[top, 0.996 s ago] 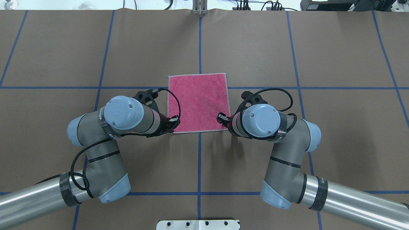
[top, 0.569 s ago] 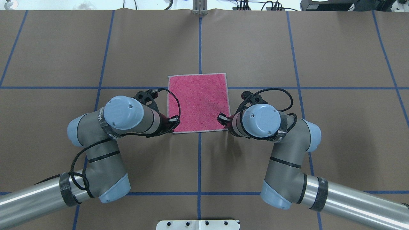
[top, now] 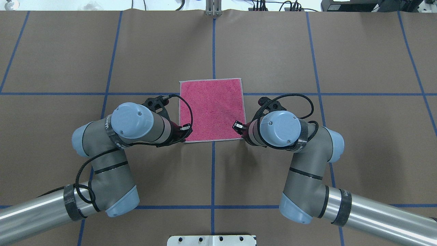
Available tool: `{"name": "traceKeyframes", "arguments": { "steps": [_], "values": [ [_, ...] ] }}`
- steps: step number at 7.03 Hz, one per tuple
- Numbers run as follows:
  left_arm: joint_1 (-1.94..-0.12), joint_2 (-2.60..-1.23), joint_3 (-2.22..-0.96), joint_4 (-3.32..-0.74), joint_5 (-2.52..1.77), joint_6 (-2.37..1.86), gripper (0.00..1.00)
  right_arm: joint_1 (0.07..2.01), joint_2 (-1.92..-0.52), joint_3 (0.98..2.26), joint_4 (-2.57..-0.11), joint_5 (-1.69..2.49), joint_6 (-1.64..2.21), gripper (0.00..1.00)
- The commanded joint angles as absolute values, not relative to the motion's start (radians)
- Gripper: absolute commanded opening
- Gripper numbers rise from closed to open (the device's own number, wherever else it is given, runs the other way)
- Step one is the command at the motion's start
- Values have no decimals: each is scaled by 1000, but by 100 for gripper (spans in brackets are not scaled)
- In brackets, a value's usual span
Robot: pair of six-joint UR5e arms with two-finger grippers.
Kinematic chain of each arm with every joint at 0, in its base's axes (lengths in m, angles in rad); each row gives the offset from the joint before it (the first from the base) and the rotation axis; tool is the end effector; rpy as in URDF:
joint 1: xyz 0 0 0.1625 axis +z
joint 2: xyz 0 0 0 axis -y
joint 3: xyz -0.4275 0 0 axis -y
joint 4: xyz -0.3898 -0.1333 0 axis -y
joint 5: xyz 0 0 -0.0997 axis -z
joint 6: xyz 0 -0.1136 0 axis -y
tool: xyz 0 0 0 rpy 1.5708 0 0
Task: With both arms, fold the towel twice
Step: 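Close the right gripper on the towel corner while the left holds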
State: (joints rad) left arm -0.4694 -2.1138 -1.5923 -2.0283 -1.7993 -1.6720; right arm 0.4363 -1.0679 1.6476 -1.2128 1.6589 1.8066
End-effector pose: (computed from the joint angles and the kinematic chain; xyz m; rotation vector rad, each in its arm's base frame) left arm 0.5726 -0.4111 0.2926 -0.0186 1.0455 -0.4014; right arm -0.5663 -0.4001 0.3101 0.0128 -0.9551 0.5799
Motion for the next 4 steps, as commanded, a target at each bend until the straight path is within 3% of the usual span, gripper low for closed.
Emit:
{"name": "traceKeyframes", "arguments": {
  "steps": [1,2,4],
  "values": [
    [-469,-2114,-1592,-2029,-1799,-1672,0,436,-1074,1649,-1223,1658,1801,76],
    [-469,-2114,-1592,-2029,-1799,-1672,0,436,-1074,1644,-1226,1660,1801,79],
    [-469,-2114,-1592,-2029,-1799,-1671,0,436,-1071,1641,-1226,1658,1807,73]
  ]
}}
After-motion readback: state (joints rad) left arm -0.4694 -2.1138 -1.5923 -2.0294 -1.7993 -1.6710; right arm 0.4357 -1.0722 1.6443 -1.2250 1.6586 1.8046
